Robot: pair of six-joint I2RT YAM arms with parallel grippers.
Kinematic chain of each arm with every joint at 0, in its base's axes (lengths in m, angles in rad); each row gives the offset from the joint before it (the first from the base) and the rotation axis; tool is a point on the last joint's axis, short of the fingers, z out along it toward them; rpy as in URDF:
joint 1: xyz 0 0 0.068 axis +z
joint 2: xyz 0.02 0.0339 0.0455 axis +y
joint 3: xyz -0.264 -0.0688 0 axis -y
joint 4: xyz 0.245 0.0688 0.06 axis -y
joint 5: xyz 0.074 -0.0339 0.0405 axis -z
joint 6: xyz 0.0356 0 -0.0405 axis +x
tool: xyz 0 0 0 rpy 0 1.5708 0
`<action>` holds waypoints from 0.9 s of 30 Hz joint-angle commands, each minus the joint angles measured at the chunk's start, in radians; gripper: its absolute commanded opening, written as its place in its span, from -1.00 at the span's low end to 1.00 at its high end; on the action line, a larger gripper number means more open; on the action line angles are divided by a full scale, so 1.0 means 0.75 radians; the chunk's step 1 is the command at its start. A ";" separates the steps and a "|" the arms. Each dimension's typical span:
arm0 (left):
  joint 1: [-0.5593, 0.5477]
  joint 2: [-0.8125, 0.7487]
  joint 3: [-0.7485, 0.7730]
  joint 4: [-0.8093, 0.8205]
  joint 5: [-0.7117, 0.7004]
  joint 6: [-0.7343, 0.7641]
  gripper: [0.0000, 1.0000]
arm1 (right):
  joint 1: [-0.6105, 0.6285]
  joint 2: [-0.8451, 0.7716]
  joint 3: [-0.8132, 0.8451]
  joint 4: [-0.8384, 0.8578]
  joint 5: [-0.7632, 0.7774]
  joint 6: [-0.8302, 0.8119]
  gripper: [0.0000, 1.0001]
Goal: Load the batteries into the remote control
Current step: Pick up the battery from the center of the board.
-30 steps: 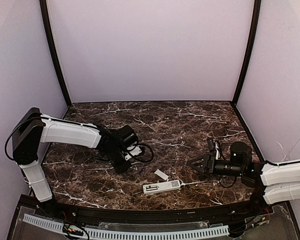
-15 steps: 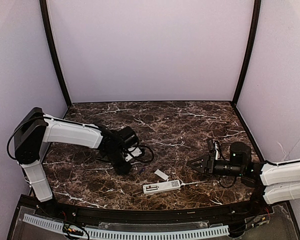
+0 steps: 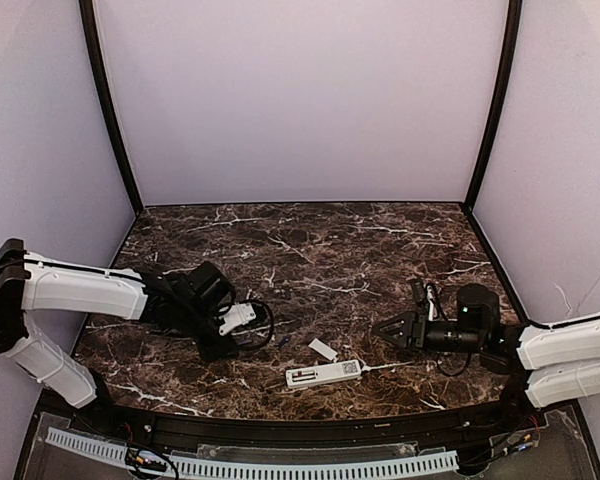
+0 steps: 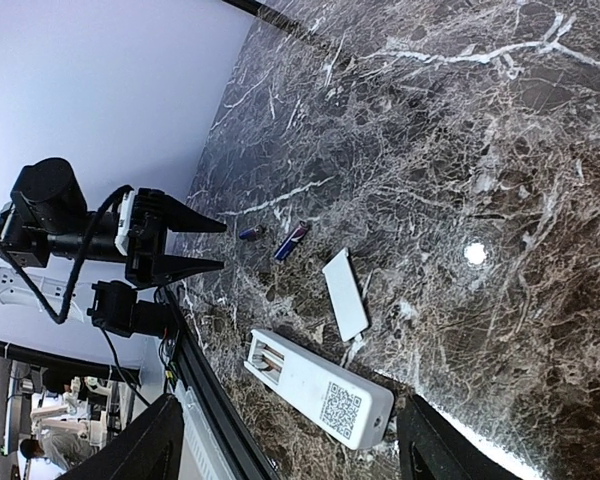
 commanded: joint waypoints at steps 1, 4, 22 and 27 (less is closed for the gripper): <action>0.040 -0.094 -0.092 0.241 0.121 0.068 -0.10 | -0.008 0.035 0.029 0.090 -0.025 -0.011 0.44; 0.065 -0.106 -0.122 0.256 0.178 0.132 -0.06 | -0.010 0.033 0.040 0.074 -0.030 -0.022 0.44; 0.201 0.055 -0.036 0.175 0.341 0.242 -0.35 | -0.008 0.060 0.053 0.100 -0.036 -0.030 0.44; 0.200 0.078 -0.031 0.141 0.277 0.274 -0.38 | -0.008 0.056 0.049 0.099 -0.037 -0.033 0.44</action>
